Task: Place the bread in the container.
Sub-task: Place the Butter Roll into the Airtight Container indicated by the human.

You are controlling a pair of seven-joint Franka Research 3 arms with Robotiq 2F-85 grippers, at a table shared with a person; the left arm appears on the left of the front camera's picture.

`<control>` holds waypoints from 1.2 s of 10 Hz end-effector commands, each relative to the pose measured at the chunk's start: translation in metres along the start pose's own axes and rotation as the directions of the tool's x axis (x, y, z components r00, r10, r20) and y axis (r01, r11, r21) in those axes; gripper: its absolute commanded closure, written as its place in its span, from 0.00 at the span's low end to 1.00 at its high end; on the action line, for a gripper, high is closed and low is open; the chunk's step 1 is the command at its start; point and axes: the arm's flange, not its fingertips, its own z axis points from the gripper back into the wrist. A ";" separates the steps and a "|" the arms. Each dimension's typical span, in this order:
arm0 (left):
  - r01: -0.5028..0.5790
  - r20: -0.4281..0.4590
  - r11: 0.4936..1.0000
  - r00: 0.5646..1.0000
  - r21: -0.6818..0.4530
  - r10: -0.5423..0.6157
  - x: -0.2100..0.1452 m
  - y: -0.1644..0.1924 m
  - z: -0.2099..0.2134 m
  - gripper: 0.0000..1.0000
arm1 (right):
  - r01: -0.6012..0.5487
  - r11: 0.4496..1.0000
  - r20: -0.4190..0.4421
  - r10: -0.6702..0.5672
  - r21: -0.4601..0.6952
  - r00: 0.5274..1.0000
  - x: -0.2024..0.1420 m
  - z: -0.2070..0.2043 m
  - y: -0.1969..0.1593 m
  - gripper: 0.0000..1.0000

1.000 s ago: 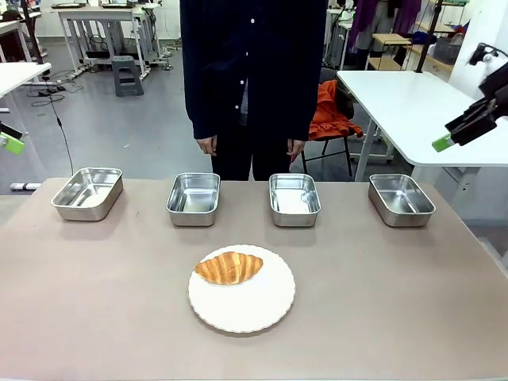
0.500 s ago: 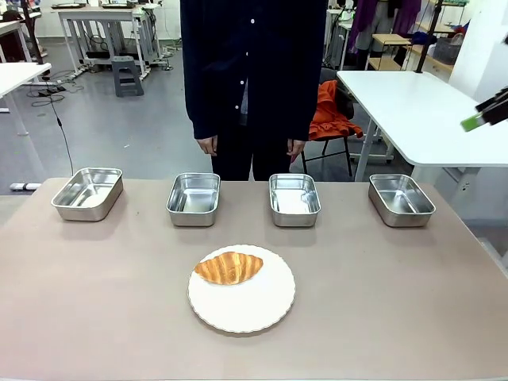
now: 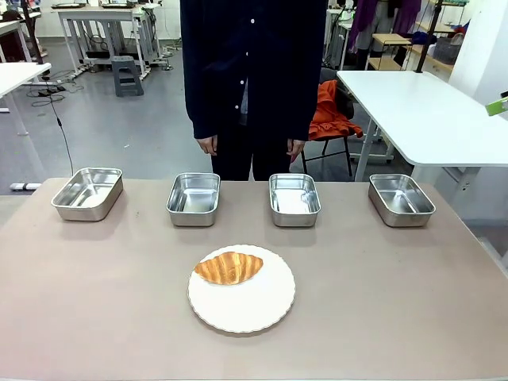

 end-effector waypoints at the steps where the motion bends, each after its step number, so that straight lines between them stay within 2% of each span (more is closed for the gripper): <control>1: 0.005 0.030 1.000 1.000 0.003 -0.005 -0.003 -0.017 0.001 0.00 | 0.004 1.000 0.052 -0.005 0.028 0.999 -0.001 0.008 0.007 0.00; 5: -0.052 0.018 0.999 0.999 0.011 0.051 -0.001 -0.018 -0.003 0.00 | 0.028 0.999 0.071 -0.030 0.029 0.997 0.001 0.013 0.011 0.00; 6: -0.096 0.009 0.995 0.995 0.033 0.096 -0.001 -0.018 -0.004 0.00 | 0.044 0.999 0.074 -0.047 0.030 0.996 0.001 0.012 0.011 0.00; 7: -0.106 0.008 0.994 0.994 0.024 0.105 0.000 -0.017 -0.006 0.00 | 0.014 1.000 0.049 -0.015 0.023 0.999 0.004 0.014 0.008 0.00; 8: -0.048 0.007 0.999 0.999 0.008 0.048 -0.002 -0.015 -0.001 0.00 | 0.014 1.000 0.049 -0.015 0.023 0.999 0.004 0.014 0.008 0.00; 12: -0.048 0.007 0.999 0.999 0.008 0.048 -0.002 -0.015 -0.001 0.00 | 0.014 1.000 0.049 -0.015 0.023 0.999 0.004 0.014 0.008 0.00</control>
